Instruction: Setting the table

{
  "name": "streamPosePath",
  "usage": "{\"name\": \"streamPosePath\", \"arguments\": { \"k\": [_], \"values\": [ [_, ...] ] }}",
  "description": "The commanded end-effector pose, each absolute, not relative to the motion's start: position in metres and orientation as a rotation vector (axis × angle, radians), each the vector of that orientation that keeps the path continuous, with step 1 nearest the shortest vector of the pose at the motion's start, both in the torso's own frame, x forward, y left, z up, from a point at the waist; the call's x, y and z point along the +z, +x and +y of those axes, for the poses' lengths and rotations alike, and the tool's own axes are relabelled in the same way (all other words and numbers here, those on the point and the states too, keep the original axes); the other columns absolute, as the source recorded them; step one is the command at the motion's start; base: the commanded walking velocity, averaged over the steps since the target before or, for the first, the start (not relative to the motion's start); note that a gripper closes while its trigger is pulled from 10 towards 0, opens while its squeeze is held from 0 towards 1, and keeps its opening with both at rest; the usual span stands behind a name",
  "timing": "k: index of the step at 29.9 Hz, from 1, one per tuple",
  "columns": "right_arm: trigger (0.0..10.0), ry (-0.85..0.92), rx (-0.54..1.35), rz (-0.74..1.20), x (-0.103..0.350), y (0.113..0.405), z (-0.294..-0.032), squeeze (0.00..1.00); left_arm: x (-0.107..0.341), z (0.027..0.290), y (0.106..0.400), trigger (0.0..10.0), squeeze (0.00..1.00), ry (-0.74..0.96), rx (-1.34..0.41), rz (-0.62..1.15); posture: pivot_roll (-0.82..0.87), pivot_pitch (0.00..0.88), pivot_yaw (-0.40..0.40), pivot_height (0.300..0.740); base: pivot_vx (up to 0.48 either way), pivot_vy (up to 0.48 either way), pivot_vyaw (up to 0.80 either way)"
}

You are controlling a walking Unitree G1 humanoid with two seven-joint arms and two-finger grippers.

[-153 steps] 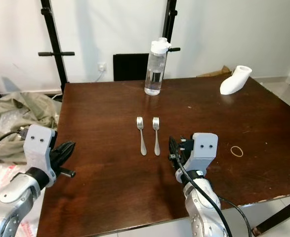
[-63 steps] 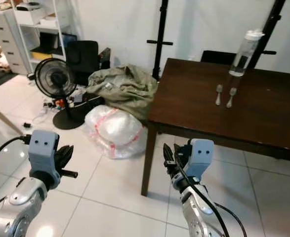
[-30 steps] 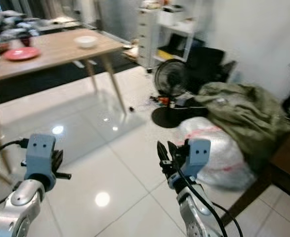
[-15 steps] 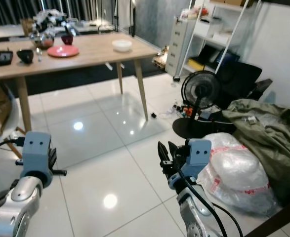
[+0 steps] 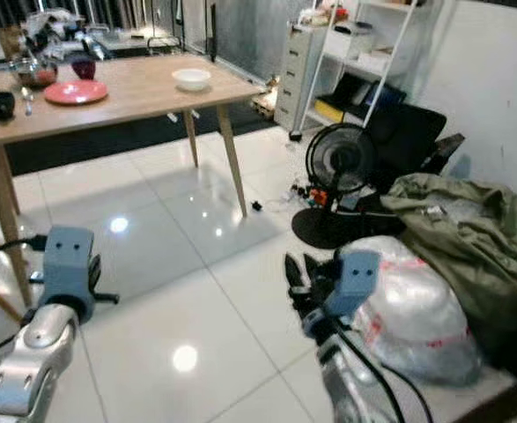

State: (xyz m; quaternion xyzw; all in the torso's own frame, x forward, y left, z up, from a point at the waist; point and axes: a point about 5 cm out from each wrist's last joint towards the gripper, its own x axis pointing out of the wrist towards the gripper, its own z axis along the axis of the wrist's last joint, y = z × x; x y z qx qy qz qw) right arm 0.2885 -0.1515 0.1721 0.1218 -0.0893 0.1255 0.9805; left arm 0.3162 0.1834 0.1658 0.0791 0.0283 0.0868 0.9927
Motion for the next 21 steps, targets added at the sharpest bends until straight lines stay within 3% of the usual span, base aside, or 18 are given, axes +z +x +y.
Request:
{"name": "streamPosePath", "arguments": {
  "k": [1,9,21],
  "values": [
    [10.0,0.24,0.218,-0.169,0.168,0.287,-0.16,0.0,0.163,0.179,0.317,10.0,0.0,0.16,0.16,0.06,0.07,0.054,0.054,0.74,0.461,0.0,0.0],
    [10.0,0.222,0.226,-0.189,0.172,0.29,-0.156,0.0,0.165,0.183,0.317,10.0,0.0,0.166,0.176,0.047,0.09,0.056,0.051,0.74,0.461,0.0,0.0],
    [10.0,0.218,0.191,-0.164,0.169,0.297,-0.158,0.0,0.165,0.185,0.316,10.0,0.0,0.167,0.185,0.045,0.1,0.056,0.05,0.74,0.461,0.0,0.67]
  ]
}}
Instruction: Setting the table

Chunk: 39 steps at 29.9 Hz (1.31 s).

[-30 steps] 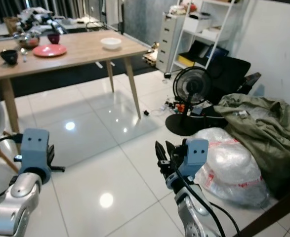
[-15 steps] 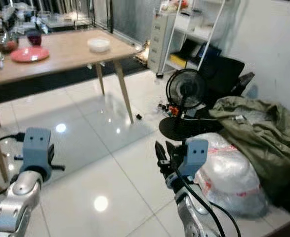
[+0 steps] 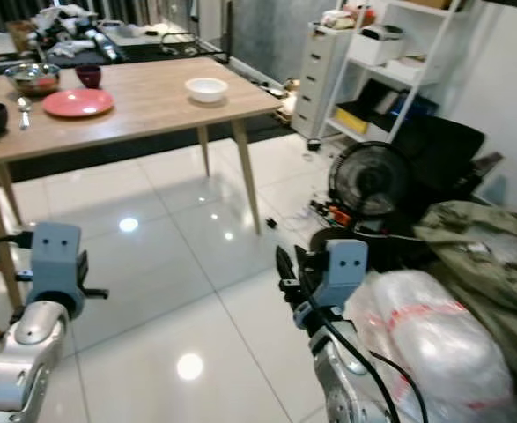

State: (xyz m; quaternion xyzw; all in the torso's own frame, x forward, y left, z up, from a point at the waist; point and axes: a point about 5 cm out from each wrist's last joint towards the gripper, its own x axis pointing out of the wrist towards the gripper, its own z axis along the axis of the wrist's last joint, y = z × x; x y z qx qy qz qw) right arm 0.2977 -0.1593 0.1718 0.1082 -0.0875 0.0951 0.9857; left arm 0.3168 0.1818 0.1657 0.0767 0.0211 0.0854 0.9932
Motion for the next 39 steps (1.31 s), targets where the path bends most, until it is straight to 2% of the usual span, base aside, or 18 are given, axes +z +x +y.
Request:
{"name": "streamPosePath", "arguments": {
  "k": [1,5,11,30,34,39],
  "values": [
    [10.0,0.233,0.167,-0.158,0.169,0.299,-0.161,0.0,0.166,0.185,0.316,10.0,0.0,0.168,0.185,0.045,0.1,0.057,0.048,0.74,0.461,0.0,0.0],
    [10.0,0.281,0.054,-0.15,0.168,0.305,-0.178,0.0,0.165,0.185,0.316,10.0,0.0,0.167,0.177,0.043,0.1,0.056,0.047,0.74,0.461,0.0,0.0],
    [10.0,0.275,0.024,-0.15,0.169,0.307,-0.185,0.0,0.166,0.185,0.317,10.0,0.0,0.167,0.173,0.039,0.1,0.052,0.043,0.74,0.461,0.0,-0.6],
    [10.0,0.261,0.008,-0.148,0.168,0.308,-0.186,0.0,0.166,0.184,0.317,10.0,0.0,0.167,0.158,0.036,0.09,0.045,0.044,0.74,0.461,0.0,-0.77],
    [10.0,0.24,0.006,-0.168,0.171,0.31,-0.187,0.0,0.17,0.188,0.318,10.0,0.0,0.177,0.151,0.022,0.1,0.046,0.044,0.74,0.461,0.0,0.0],
    [10.0,0.249,0.127,-0.186,0.177,0.31,-0.172,0.0,0.174,0.195,0.32,10.0,0.0,0.189,0.171,0.01,0.11,0.044,0.044,0.74,0.461,0.0,0.0]
  ]
}}
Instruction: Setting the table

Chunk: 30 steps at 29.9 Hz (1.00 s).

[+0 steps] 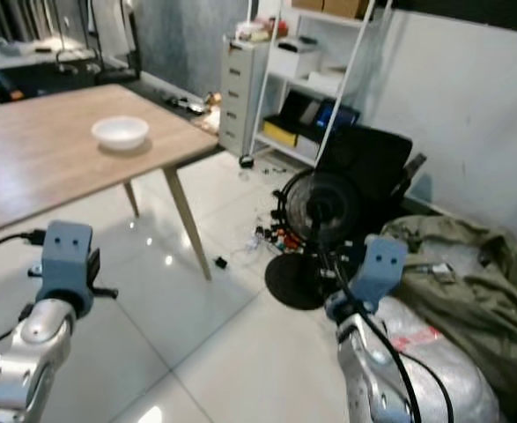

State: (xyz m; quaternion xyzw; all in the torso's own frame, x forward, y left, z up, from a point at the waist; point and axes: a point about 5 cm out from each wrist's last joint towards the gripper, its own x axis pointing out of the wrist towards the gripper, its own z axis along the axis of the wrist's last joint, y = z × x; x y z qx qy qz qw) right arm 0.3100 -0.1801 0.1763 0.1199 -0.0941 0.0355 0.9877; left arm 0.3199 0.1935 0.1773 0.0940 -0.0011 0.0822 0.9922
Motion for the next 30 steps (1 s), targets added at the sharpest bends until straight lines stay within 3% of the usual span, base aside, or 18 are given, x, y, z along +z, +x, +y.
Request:
{"name": "streamPosePath", "arguments": {
  "k": [1,11,30],
  "values": [
    [10.0,0.249,0.127,-0.186,0.177,0.31,-0.172,0.0,0.174,0.195,0.32,10.0,0.0,0.189,0.171,0.01,0.11,0.044,0.044,0.74,0.461,0.0,0.0],
    [10.0,0.243,0.196,-0.185,0.18,0.313,-0.16,0.0,0.175,0.197,0.321,10.0,0.0,0.19,0.179,0.005,0.11,0.039,0.04,0.74,0.461,0.0,0.09],
    [10.0,0.249,0.245,-0.163,0.178,0.32,-0.153,0.0,0.177,0.204,0.318,10.0,0.0,0.197,0.213,-0.005,0.14,0.036,0.02,0.74,0.461,0.0,0.73]
  ]
}}
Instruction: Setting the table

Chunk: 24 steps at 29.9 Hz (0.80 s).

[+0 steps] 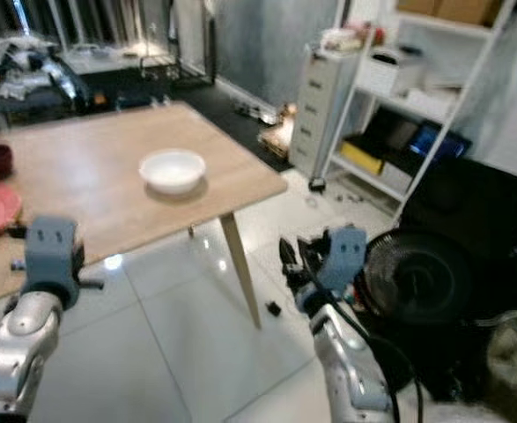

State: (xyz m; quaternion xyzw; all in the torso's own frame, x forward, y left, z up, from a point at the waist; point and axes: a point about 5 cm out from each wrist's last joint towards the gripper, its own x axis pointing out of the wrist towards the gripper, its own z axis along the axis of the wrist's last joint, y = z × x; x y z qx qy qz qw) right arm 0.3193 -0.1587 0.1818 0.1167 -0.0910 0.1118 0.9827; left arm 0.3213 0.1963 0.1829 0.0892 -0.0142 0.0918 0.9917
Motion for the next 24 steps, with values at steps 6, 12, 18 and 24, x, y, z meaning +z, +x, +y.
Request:
{"name": "streamPosePath", "arguments": {
  "k": [6,12,18,24],
  "values": [
    [10.0,0.222,0.171,-0.168,0.179,0.326,-0.163,0.0,0.178,0.205,0.318,10.0,0.0,0.202,0.21,-0.01,0.15,0.033,0.024,0.74,0.461,0.0,0.25],
    [10.0,0.146,-0.007,-0.176,0.184,0.334,-0.197,0.0,0.189,0.201,0.331,10.0,0.0,0.24,0.116,-0.043,0.14,0.028,0.037,0.74,0.461,0.0,0.0],
    [10.0,0.074,-0.166,-0.181,0.197,0.338,-0.239,0.0,0.2,0.19,0.343,10.0,0.0,0.227,-0.116,-0.041,0.13,0.029,0.038,0.74,0.461,0.0,0.0],
    [10.0,0.043,-0.212,-0.179,0.199,0.333,-0.259,0.0,0.207,0.175,0.342,10.0,0.0,0.283,-0.376,-0.052,0.11,0.037,0.049,0.74,0.461,0.0,0.0]
  ]
}}
